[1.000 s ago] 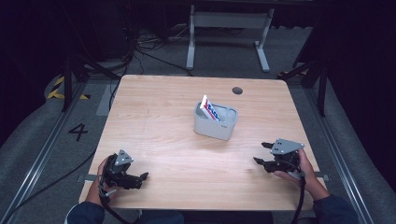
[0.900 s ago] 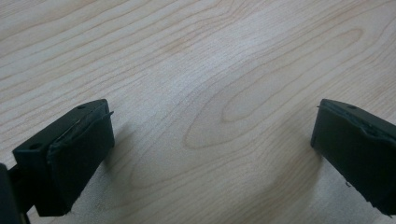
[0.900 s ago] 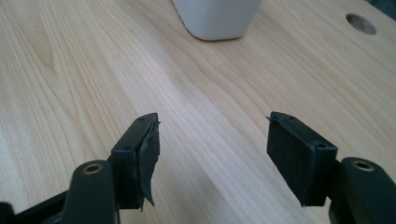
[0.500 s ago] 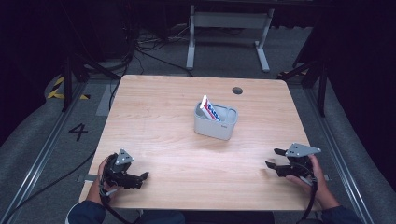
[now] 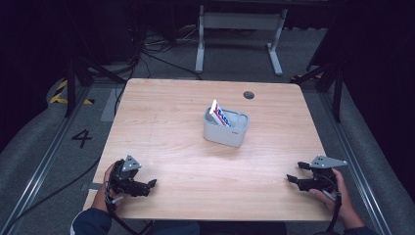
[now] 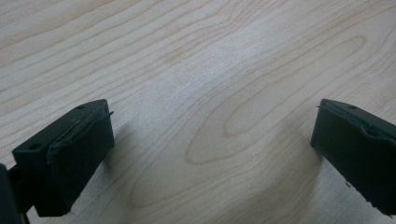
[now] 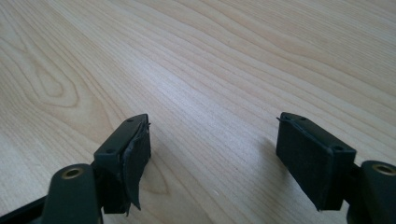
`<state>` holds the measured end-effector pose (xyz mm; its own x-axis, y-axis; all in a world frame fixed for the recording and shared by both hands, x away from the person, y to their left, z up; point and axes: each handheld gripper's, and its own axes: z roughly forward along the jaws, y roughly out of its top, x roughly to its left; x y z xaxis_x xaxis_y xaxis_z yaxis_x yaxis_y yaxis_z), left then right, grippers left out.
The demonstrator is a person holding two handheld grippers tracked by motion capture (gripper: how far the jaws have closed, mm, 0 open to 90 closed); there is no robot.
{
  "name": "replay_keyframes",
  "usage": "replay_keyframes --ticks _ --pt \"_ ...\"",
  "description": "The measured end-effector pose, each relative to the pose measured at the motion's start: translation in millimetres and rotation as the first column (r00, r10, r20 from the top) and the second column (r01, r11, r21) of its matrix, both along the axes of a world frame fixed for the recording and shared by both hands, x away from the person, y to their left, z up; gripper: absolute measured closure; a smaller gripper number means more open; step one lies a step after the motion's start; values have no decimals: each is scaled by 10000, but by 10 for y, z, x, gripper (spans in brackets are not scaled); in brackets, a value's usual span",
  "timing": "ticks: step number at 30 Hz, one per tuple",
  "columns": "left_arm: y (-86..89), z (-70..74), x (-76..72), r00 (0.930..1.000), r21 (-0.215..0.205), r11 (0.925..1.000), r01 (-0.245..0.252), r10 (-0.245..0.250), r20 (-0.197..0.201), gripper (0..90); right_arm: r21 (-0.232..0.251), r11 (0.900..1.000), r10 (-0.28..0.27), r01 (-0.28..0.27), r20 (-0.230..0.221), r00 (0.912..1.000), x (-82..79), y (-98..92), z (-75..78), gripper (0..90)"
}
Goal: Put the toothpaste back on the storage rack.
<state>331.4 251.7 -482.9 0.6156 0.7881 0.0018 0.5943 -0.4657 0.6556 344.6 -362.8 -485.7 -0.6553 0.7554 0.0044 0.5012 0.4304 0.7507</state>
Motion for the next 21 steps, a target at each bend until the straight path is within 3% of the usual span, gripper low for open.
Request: replay_keyframes --ticks 21 --pt "-35 -3 9 9995 -91 9995 -290 289 -110 0 -46 9999 -104 104 -72 9999 7 -10 -4 221"
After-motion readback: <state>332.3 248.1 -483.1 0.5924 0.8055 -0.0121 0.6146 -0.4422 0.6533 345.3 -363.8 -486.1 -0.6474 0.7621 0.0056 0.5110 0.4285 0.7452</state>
